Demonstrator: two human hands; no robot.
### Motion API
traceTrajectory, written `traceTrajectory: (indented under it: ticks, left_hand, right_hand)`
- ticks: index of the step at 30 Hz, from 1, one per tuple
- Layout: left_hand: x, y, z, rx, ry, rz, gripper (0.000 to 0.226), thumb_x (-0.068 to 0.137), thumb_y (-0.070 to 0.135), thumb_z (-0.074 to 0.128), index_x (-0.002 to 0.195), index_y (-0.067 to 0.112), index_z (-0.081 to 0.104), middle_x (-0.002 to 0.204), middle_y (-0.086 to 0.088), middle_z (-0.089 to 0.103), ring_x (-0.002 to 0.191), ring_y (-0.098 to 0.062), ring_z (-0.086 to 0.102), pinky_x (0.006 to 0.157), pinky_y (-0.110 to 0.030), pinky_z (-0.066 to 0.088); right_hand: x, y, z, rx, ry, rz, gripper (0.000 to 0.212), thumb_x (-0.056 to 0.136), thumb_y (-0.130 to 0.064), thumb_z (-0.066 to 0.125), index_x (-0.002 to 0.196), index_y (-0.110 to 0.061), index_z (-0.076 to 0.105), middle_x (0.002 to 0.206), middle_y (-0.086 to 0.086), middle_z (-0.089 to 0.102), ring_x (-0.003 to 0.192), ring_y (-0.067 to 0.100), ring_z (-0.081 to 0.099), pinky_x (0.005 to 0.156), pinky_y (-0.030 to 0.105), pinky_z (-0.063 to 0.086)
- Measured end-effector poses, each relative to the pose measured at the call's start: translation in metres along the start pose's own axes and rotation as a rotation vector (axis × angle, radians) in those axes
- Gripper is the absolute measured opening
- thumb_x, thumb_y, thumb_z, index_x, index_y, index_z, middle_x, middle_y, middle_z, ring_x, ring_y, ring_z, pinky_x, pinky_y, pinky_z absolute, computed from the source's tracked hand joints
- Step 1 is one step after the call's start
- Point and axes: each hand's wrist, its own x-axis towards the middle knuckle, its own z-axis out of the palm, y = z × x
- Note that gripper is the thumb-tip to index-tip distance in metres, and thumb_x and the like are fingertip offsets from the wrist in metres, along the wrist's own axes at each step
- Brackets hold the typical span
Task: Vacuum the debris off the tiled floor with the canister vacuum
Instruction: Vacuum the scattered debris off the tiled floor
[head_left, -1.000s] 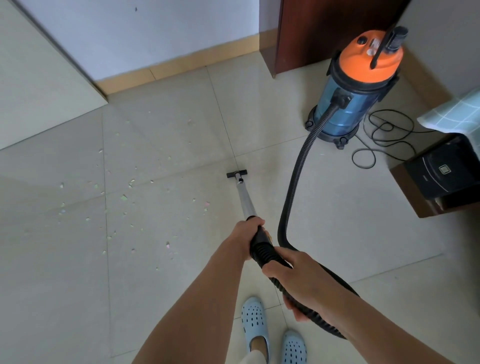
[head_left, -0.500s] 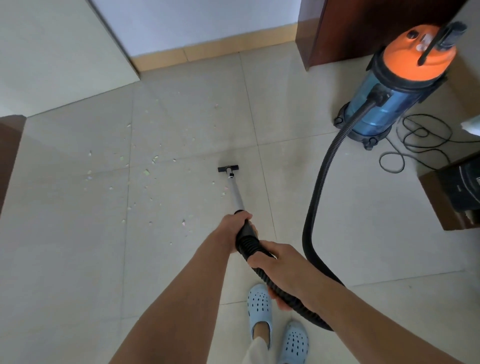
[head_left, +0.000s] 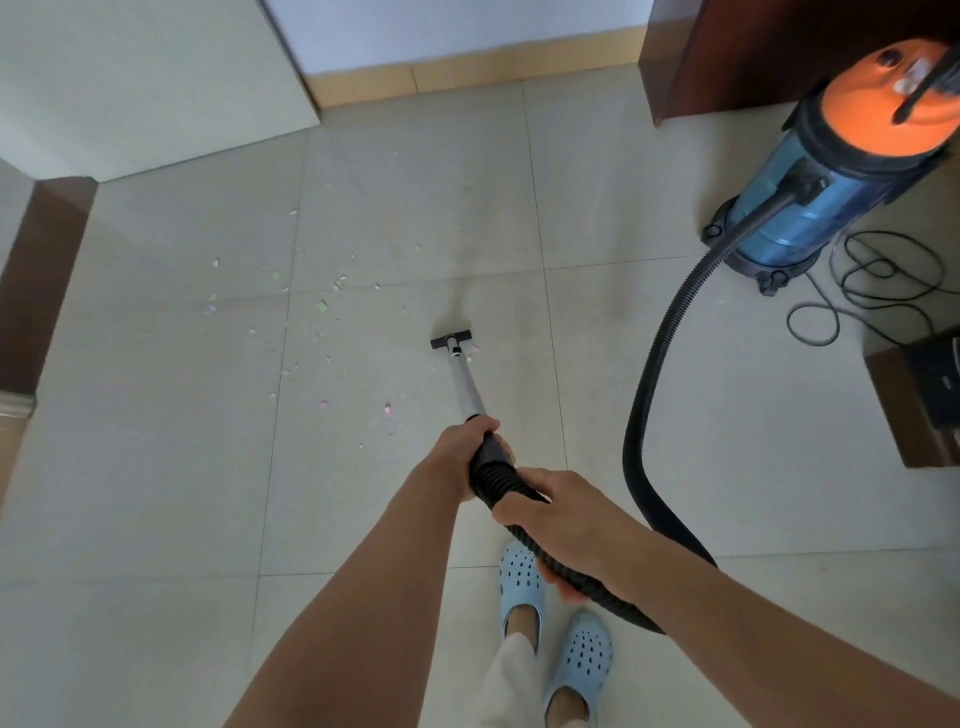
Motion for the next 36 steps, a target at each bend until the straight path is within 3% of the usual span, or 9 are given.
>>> traceTrajectory:
  ticks: [9,20,27,31,33,36]
  left_hand:
    - [-0.027,-0.059,0.004,-0.03,-0.019,-0.026,0.014,0.091,0.009,0.057,0.081,0.001,0.052,0.061,-0.011,0.054,0.051,-0.022,0.052,0.053,-0.029,0.048]
    - [-0.04,-0.119,0.018,-0.042,-0.027,-0.07,0.016,0.091,0.009,0.056,0.078,0.001,0.051,0.056,-0.01,0.054,0.047,-0.022,0.053,0.05,-0.028,0.049]
    - [-0.049,-0.123,0.03,-0.01,-0.012,-0.06,0.014,0.09,0.01,0.058,0.081,0.001,0.051,0.052,-0.01,0.057,0.045,-0.022,0.055,0.053,-0.031,0.049]
    - [-0.049,-0.12,0.035,0.006,0.017,-0.053,0.026,0.076,0.013,0.067,0.095,0.002,0.053,0.072,-0.012,0.058,0.059,-0.025,0.057,0.06,-0.036,0.051]
    - [-0.049,-0.12,0.037,-0.008,0.009,-0.069,0.025,0.075,0.013,0.067,0.093,0.003,0.052,0.074,-0.011,0.057,0.059,-0.025,0.057,0.06,-0.036,0.051]
    - [-0.049,-0.115,0.043,-0.028,-0.024,-0.08,0.012,0.084,0.009,0.061,0.082,0.001,0.052,0.06,-0.011,0.057,0.049,-0.024,0.055,0.056,-0.033,0.049]
  right_hand:
    - [-0.041,0.045,0.008,-0.099,0.02,-0.018,0.028,0.096,-0.03,0.059,0.124,-0.029,0.058,0.064,0.004,0.056,0.045,0.016,0.05,0.043,0.026,0.045]
    - [-0.076,0.095,0.005,-0.197,0.036,-0.009,0.034,0.097,-0.037,0.057,0.13,-0.033,0.057,0.075,-0.002,0.059,0.066,0.017,0.057,0.055,0.026,0.047]
    - [-0.09,0.094,-0.007,-0.154,0.029,0.023,0.03,0.097,-0.035,0.058,0.126,-0.032,0.057,0.067,0.006,0.06,0.056,0.022,0.055,0.047,0.028,0.049]
    - [-0.092,0.092,-0.011,-0.149,0.028,0.037,0.034,0.095,-0.037,0.059,0.128,-0.032,0.056,0.073,0.008,0.062,0.058,0.021,0.057,0.05,0.028,0.052]
    - [-0.091,0.092,-0.013,-0.142,0.034,0.045,0.032,0.094,-0.036,0.059,0.126,-0.033,0.056,0.074,0.008,0.063,0.059,0.022,0.057,0.051,0.029,0.051]
    - [-0.087,0.093,-0.016,-0.127,0.041,0.037,0.032,0.092,-0.035,0.059,0.124,-0.035,0.058,0.071,0.006,0.062,0.056,0.023,0.055,0.05,0.03,0.05]
